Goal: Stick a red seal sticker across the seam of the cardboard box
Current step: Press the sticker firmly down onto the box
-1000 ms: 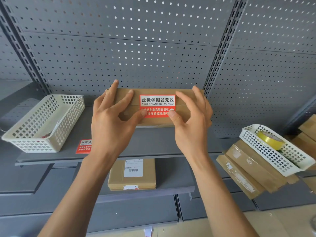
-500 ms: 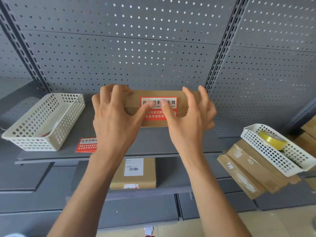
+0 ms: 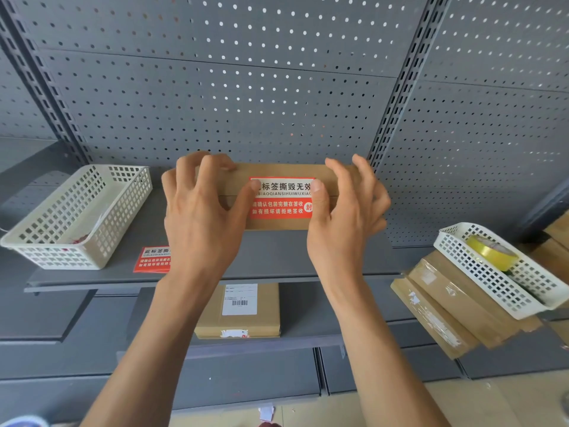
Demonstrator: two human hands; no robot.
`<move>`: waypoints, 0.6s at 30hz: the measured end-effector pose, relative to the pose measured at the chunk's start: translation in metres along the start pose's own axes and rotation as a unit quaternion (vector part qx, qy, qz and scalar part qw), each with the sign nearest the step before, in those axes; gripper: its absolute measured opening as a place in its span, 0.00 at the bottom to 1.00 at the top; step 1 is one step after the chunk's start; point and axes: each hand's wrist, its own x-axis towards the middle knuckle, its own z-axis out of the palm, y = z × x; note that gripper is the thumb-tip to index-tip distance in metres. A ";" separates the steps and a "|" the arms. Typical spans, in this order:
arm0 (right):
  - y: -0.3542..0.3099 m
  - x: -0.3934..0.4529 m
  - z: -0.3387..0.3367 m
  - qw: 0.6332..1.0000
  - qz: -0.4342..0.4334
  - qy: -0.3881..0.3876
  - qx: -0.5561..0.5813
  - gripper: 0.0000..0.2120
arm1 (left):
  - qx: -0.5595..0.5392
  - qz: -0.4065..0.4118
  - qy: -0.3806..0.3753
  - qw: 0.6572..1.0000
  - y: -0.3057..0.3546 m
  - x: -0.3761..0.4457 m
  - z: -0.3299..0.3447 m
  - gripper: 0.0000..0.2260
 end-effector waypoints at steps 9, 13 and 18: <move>0.000 -0.005 -0.006 0.999 0.017 -0.017 0.034 0.14 | -0.017 -0.025 0.007 1.000 0.004 -0.004 -0.003 0.12; -0.008 -0.006 -0.006 0.999 0.011 -0.036 0.012 0.25 | 0.008 -0.026 0.004 1.000 0.012 -0.006 0.000 0.23; -0.010 -0.007 -0.003 0.999 0.016 -0.024 -0.021 0.29 | 0.041 -0.014 0.010 0.999 0.013 -0.005 0.005 0.25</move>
